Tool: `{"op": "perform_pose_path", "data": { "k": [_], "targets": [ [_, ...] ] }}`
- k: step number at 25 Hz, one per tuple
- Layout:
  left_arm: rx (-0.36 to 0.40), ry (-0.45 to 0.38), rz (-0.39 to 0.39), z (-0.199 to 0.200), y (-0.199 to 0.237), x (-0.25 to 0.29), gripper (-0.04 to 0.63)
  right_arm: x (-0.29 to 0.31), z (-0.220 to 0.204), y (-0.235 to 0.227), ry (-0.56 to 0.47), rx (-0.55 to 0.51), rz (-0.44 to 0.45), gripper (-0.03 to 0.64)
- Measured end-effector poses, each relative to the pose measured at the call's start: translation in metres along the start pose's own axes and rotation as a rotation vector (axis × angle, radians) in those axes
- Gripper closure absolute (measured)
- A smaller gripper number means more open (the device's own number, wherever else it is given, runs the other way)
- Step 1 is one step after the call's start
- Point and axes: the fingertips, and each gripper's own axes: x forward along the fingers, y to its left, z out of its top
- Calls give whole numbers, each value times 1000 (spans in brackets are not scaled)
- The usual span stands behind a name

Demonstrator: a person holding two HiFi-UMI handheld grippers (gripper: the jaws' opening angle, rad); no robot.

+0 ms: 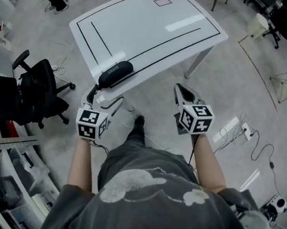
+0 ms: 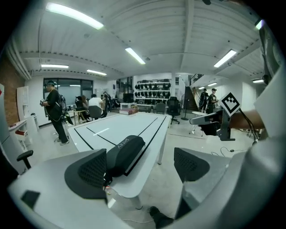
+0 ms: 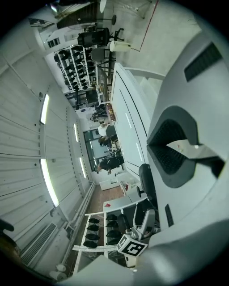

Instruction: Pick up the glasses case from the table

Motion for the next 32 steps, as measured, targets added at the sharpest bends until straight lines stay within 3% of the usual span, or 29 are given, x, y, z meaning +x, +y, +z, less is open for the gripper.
{"op": "perform_pose_path", "data": {
  "k": [10, 20, 22, 24, 32],
  "targets": [
    [212, 222, -89, -14, 30, 61, 140, 63, 17, -4, 62, -18, 23, 617],
    [232, 382, -215, -40, 31, 92, 144, 96, 28, -4, 96, -46, 32, 617],
    [233, 406, -228, -43, 30, 94, 176, 99, 30, -5, 99, -47, 32, 617],
    [234, 411, -234, -44, 29, 94, 256, 102, 32, -7, 98, -49, 31, 617],
    [235, 406, -231, -44, 29, 95, 273, 107, 42, -11, 85, -49, 31, 617]
  ]
}}
